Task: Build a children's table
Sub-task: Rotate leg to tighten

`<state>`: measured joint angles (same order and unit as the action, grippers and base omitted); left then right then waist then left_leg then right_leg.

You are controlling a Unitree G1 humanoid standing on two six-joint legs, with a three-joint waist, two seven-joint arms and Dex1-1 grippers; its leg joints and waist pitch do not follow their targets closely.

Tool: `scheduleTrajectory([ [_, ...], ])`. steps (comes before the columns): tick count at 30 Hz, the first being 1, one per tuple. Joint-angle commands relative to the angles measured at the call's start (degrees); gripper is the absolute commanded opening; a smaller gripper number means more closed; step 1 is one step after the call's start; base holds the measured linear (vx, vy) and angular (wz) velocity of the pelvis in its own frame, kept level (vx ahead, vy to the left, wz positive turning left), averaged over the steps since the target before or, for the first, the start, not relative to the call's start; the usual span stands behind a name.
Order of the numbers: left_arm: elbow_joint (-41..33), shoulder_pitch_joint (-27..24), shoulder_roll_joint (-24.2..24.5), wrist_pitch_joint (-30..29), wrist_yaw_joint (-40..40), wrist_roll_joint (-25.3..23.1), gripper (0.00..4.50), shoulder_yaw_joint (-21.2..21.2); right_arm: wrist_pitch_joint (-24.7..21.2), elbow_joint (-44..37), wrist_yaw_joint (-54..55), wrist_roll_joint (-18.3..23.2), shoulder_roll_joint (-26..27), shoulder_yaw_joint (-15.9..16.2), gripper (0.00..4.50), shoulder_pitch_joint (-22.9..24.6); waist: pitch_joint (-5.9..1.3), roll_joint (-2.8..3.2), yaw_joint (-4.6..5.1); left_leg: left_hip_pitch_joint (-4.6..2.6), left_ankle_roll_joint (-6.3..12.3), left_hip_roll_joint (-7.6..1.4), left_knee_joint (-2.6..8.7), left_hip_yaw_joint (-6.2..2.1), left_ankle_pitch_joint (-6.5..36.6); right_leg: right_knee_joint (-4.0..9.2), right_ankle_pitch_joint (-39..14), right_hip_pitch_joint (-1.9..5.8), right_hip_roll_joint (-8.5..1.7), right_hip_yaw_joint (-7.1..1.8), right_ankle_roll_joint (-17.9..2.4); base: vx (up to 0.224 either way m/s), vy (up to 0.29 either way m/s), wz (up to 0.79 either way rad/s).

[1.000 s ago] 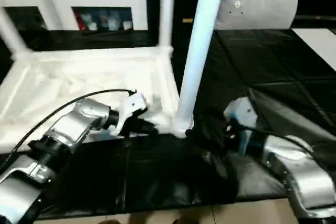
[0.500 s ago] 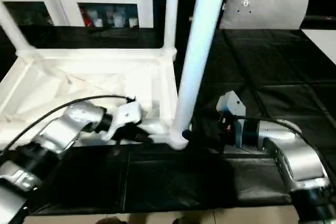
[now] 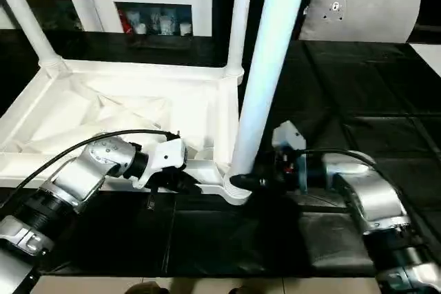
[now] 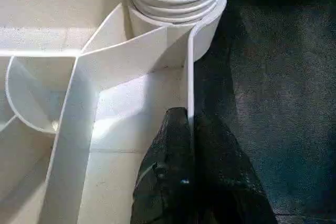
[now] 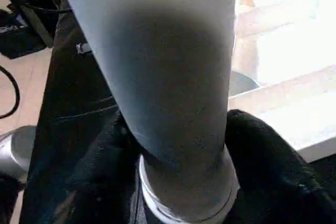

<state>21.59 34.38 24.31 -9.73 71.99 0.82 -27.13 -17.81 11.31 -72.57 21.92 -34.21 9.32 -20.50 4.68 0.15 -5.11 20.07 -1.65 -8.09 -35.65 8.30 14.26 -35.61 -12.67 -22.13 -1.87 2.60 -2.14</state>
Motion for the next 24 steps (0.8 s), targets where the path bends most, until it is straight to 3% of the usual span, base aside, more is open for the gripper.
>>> scheduleTrajectory([
  [1,-0.35,-0.6,0.18,-0.38,1.24,0.26,0.0,-0.21,0.3,0.6,-1.0,0.1,0.06,0.0,2.33,-1.0,-4.43,-0.64,-0.21,0.17,10.23,-5.42,3.49,-1.35,-7.52,2.41,5.82,3.45,-7.62,-3.29,-17.88,0.0,0.0,0.0],
  [7,-0.11,-0.51,-0.91,-5.89,-0.5,0.79,0.0,0.82,-3.78,-2.12,-0.85,3.11,1.43,-0.55,2.07,0.87,-4.36,-0.79,-0.21,0.19,8.89,-5.3,3.6,-1.31,-6.08,2.76,2.78,3.52,-7.57,-3.35,-17.17,0.0,0.0,0.0],
  [9,1.04,0.09,-2.99,-8.69,-4.19,0.6,0.0,1.89,-7.27,-4.95,4.79,3.2,3.41,-0.96,2.04,2.15,-4.23,-0.79,-0.27,0.18,8.29,-5.32,3.74,-1.34,-5.99,2.99,1.45,3.45,-7.51,-3.39,-16.48,0.0,0.0,0.0],
  [12,2.29,0.61,-6.61,-11.04,-9.53,0.53,0.0,3.25,-8.44,-4.81,16.69,-1.32,8.27,-1.2,2.02,2.26,-3.94,-0.87,0.0,0.12,6.19,-5.01,4.0,-1.17,-2.95,3.87,-4.7,3.4,-7.46,-3.43,-15.21,0.0,0.0,0.0],
  [13,3.1,0.97,-8.44,-12.11,-12.27,0.43,0.0,3.95,-9.35,-4.21,23.09,-3.11,11.13,-2.13,2.02,1.99,-3.85,-0.31,0.26,0.13,4.62,-4.96,4.17,-1.27,-2.43,4.03,-6.4,3.24,-7.38,-3.43,-14.74,0.0,0.0,0.0],
  [16,5.5,2.15,-11.92,-14.06,-17.78,-0.26,0.0,4.94,-11.45,-2.71,33.87,-6.45,15.94,-3.48,1.99,1.04,-3.79,-0.89,1.49,0.21,1.46,-4.64,4.6,-1.38,0.81,4.67,-12.25,3.59,-7.37,-3.39,-12.82,0.0,0.0,0.0],
  [18,7.68,3.58,-15.64,-15.33,-22.46,-0.32,0.0,6.57,-13.49,-1.76,42.86,-8.61,20.44,-5.13,1.98,0.03,-3.66,-0.83,1.84,0.03,1.07,-4.48,4.57,-1.21,1.56,5.03,-13.59,3.28,-7.21,-3.48,-12.36,0.0,0.0,0.0],
  [21,9.58,4.67,-17.97,-14.92,-25.26,-0.89,0.0,6.95,-13.05,-1.45,45.77,-8.45,22.84,-5.58,1.98,-0.26,-3.67,-0.84,1.67,-0.06,1.46,-4.25,4.61,-1.11,2.03,5.58,-16.26,3.26,-7.29,-3.7,-10.84,0.0,0.0,0.0],
  [24,11.05,5.23,-19.06,-13.27,-26.2,-2.35,0.0,6.56,-10.91,-3.02,45.43,-7.49,24.81,-6.53,2.69,0.51,-3.72,-0.63,1.43,-0.02,2.26,-4.49,4.79,-1.06,2.3,5.64,-15.79,3.11,-7.3,-3.71,-9.97,0.0,0.0,0.0],
])
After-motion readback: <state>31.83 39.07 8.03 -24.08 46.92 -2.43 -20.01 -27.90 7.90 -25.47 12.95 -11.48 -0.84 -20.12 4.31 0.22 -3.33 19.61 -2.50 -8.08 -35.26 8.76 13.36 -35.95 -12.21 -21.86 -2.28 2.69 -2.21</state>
